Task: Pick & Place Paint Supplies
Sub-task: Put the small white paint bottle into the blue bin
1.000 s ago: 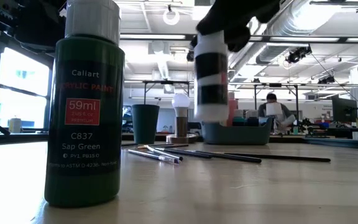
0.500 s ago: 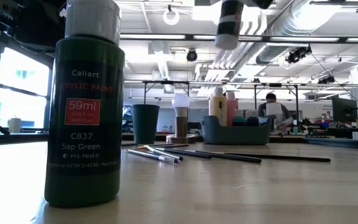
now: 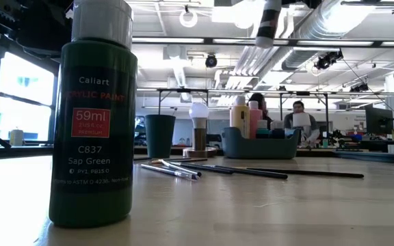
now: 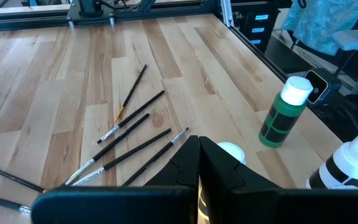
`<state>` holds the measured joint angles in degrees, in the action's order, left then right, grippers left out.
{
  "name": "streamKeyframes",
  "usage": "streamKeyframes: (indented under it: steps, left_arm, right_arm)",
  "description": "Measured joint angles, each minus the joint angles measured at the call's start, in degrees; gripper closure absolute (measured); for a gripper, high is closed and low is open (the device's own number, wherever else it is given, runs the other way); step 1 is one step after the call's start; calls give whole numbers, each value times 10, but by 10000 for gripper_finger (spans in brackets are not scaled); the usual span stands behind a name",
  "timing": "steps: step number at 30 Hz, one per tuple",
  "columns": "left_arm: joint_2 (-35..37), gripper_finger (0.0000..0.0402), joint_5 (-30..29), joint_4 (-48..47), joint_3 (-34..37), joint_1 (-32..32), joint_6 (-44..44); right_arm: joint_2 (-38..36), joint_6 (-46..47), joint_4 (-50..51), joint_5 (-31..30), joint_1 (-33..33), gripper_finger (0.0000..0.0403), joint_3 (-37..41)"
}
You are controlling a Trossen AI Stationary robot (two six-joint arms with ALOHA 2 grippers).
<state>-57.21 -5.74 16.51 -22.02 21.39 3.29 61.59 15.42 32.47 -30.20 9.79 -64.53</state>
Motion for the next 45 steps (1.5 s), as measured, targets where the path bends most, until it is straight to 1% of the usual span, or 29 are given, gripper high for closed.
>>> streamKeyframes:
  steps: [4, 10, 12, 17, 20, 27, 31, 34, 39, 45]
  left_arm:
    - [0, 396, 0, 0, 0, 0, 0]
    - [0, 396, 0, 0, 0, 0, 0]
    - [0, 396, 0, 0, 0, 0, 0]
    - [0, 396, 0, 0, 0, 0, 0]
    - [0, 396, 1, 0, 0, 0, 1]
    - [0, 396, 1, -1, 0, 0, 2]
    - [0, 396, 1, -1, 0, 0, 2]
    - [0, 396, 3, -1, 0, 0, 2]
    - [0, 396, 3, -2, 0, 0, 2]
    - [0, 396, 3, -2, 0, 0, 2]
  right_arm:
    - [-9, 3, 25, -13, -48, 286, 0]
    - [1, 29, 88, -10, -124, 289, 0]
    - [8, 33, 101, -4, -144, 289, 0]
    - [16, 28, 96, 23, -190, 286, 1]
    - [15, 16, 73, 41, -216, 289, 24]
    - [10, 4, -6, 98, -290, 286, 116]
    - [10, -7, -84, 150, -334, 289, 166]
    - [10, -7, -116, 174, -361, 286, 197]
    - [10, -7, -140, 209, -387, 289, 226]
    - [10, -15, -138, 232, -402, 286, 226]
